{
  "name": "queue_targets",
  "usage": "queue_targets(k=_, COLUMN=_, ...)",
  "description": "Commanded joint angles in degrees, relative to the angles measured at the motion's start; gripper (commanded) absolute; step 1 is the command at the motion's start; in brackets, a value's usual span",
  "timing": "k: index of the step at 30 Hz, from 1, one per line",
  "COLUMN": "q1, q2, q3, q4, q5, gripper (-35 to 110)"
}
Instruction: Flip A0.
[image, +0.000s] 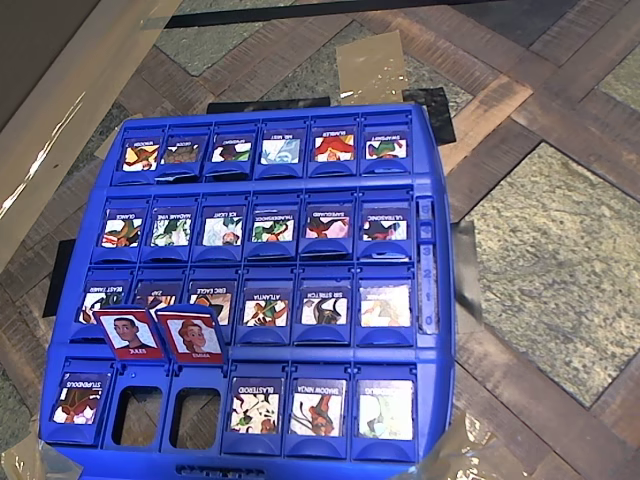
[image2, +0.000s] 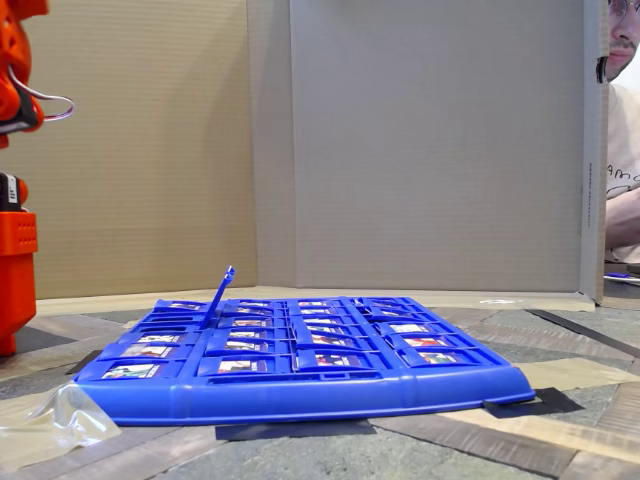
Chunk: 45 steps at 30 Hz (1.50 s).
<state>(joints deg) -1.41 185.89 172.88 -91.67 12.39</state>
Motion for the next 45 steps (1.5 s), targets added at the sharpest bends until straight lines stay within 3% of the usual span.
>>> queue_targets(k=1, q1=0.3, q2=0.4, q3=1.8, q4=-7.2, q5=1.1, gripper=1)
queue_targets(k=9, q1=0.0, q2=1.2, q3=5.3, q4=-18.3, q5=2.7, gripper=1)
queue_targets(k=15, q1=0.1, q2=1.5, q3=5.9, q4=-18.6, q5=-5.4, gripper=3)
queue_targets(k=32, q1=0.2, q2=1.4, q3=6.3, q4=-18.6, q5=-83.3, gripper=3)
queue_targets(k=45, q1=0.2, q2=1.5, q3=6.3, q4=-18.6, q5=-152.1, gripper=0)
